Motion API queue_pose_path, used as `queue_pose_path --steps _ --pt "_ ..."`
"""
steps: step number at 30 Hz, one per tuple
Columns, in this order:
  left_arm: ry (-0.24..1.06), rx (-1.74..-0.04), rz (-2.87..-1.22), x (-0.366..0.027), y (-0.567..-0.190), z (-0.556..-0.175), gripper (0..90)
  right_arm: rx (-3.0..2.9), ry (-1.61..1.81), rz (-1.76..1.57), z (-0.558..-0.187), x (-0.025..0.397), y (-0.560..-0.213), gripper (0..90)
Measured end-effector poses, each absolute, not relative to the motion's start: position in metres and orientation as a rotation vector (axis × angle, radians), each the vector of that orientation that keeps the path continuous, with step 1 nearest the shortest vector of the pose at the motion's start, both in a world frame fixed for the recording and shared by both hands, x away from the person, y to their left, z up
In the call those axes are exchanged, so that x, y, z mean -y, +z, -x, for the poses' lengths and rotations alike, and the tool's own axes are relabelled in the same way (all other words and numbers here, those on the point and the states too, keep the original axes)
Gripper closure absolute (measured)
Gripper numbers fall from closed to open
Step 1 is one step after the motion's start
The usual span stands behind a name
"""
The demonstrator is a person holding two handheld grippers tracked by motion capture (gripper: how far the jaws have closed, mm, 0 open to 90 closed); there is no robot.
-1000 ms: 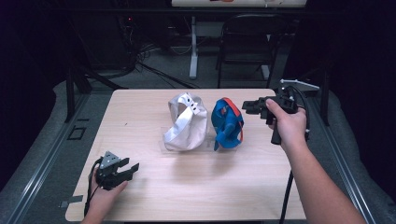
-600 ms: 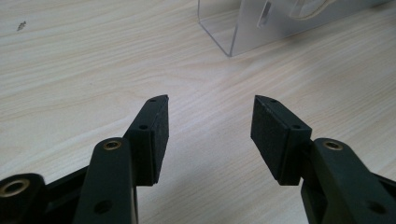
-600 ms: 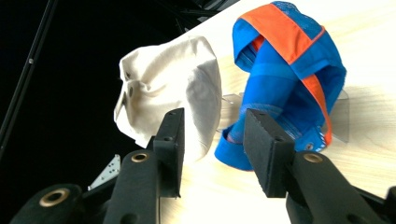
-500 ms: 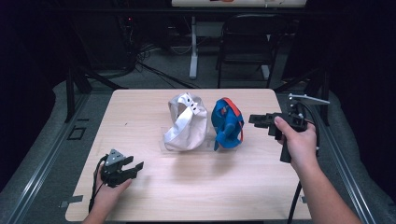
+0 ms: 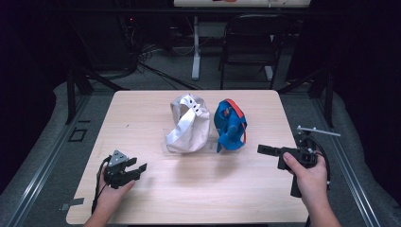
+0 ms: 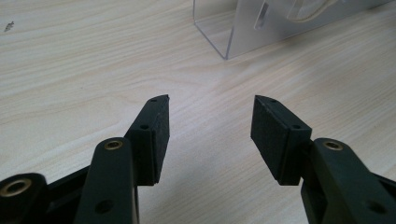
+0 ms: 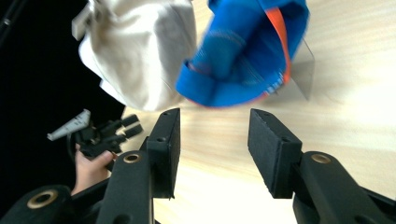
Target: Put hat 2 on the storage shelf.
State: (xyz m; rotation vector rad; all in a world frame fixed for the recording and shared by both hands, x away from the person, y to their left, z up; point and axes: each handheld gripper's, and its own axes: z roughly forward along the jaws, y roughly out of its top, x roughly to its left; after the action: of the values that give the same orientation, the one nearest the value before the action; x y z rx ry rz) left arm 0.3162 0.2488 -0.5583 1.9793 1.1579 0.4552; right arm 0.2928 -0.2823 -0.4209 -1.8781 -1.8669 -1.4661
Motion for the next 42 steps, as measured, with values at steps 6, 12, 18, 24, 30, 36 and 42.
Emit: queue_pose_path --steps 6,12,18,24,30,36,42 --pt "0.463 -1.164 -1.974 -0.249 -0.56 -0.317 47.4 1.883 -1.454 1.915 -0.275 0.281 -0.462 53.8" --pt "0.466 -1.164 -1.977 -0.25 -0.56 -0.317 47.4 1.914 -1.446 1.937 -0.265 0.276 -0.495 53.3" --pt "0.465 -1.171 -1.976 -0.251 -0.561 -0.316 47.4 1.945 -1.486 1.955 -0.257 0.27 -0.516 53.3" --pt "0.47 -1.17 -1.978 -0.253 -0.561 -0.314 47.3 1.975 -1.521 1.935 -0.253 0.264 -0.529 50.2" --pt "0.467 -1.172 -1.978 -0.254 -0.561 -0.312 47.0 1.991 -1.517 1.941 -0.254 0.259 -0.545 49.8" --pt "0.468 -1.178 -1.979 -0.256 -0.562 -0.309 46.9 1.958 -1.52 1.948 -0.261 0.256 -0.555 50.0" --pt "0.467 -1.187 -1.973 -0.258 -0.562 -0.307 46.7 1.99 -1.495 1.95 -0.266 0.25 -0.561 50.0"
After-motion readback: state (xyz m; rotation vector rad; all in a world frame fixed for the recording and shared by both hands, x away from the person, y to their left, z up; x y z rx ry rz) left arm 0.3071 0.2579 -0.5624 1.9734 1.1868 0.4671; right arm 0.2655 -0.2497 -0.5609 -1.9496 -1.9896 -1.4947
